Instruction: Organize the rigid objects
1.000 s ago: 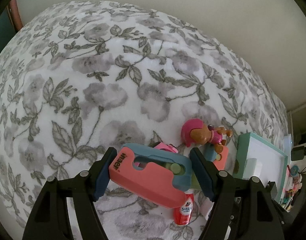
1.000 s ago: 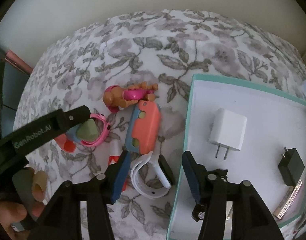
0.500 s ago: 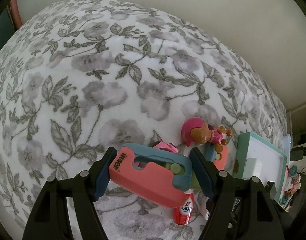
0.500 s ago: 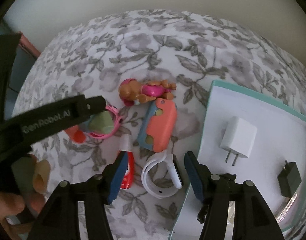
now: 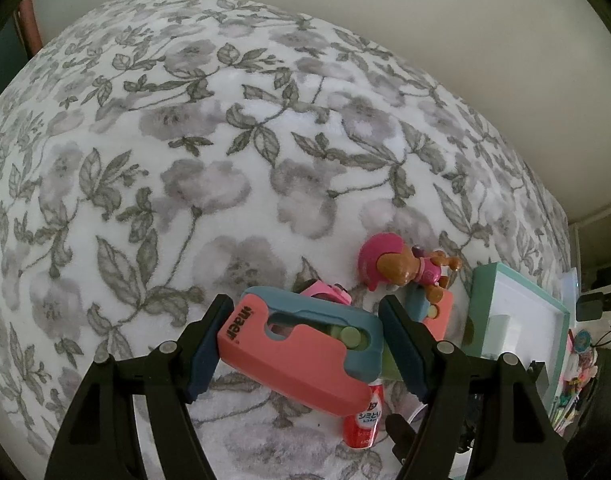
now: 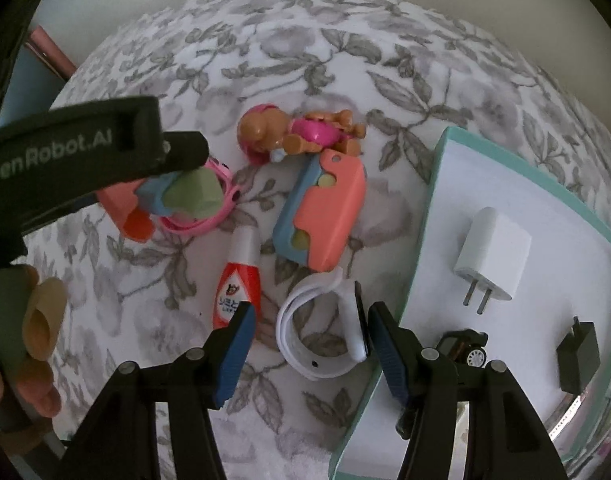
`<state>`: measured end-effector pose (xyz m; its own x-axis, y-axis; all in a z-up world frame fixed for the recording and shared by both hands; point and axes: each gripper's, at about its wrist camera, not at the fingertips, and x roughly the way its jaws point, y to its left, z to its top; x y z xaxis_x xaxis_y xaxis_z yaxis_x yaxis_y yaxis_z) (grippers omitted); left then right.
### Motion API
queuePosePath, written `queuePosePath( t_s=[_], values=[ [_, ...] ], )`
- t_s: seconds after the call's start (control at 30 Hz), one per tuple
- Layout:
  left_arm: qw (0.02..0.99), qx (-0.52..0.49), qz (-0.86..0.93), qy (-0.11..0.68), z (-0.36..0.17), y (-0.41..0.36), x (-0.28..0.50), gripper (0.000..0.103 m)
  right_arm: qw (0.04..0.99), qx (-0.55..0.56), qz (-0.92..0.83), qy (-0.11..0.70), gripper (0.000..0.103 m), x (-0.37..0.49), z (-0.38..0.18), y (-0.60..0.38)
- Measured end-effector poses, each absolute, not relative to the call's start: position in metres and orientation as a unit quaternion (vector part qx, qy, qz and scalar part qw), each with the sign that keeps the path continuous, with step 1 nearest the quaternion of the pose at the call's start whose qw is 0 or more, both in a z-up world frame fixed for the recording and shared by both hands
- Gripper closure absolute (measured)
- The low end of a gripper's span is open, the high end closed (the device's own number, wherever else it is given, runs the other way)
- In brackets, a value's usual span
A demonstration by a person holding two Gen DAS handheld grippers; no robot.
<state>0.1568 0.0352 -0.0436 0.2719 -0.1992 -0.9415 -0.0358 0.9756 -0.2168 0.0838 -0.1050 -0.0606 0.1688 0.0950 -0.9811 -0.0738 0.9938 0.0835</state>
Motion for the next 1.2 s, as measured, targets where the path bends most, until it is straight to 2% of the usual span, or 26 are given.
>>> queuePosePath(
  t_s=[0.2, 0.27, 0.7, 1.2],
  values=[
    [0.787, -0.097, -0.055, 0.607, -0.048, 0.034, 0.155, 0.027, 0.766, -0.014, 0.052, 0.64, 0.044, 0.078, -0.062, -0.098],
    [0.787, -0.097, -0.055, 0.607, -0.048, 0.033, 0.155, 0.027, 0.767, -0.021, 0.044, 0.639, 0.053, 0.075, -0.062, -0.095],
    [0.797, -0.101, -0.06, 0.592, -0.033, 0.035, 0.155, 0.027, 0.781, 0.006, 0.041, 0.623, 0.054, 0.074, -0.049, -0.11],
    [0.832, -0.083, -0.099, 0.54, 0.02, 0.009, 0.141, 0.027, 0.827, 0.03, 0.012, 0.561, 0.054, 0.061, 0.02, -0.135]
  ],
)
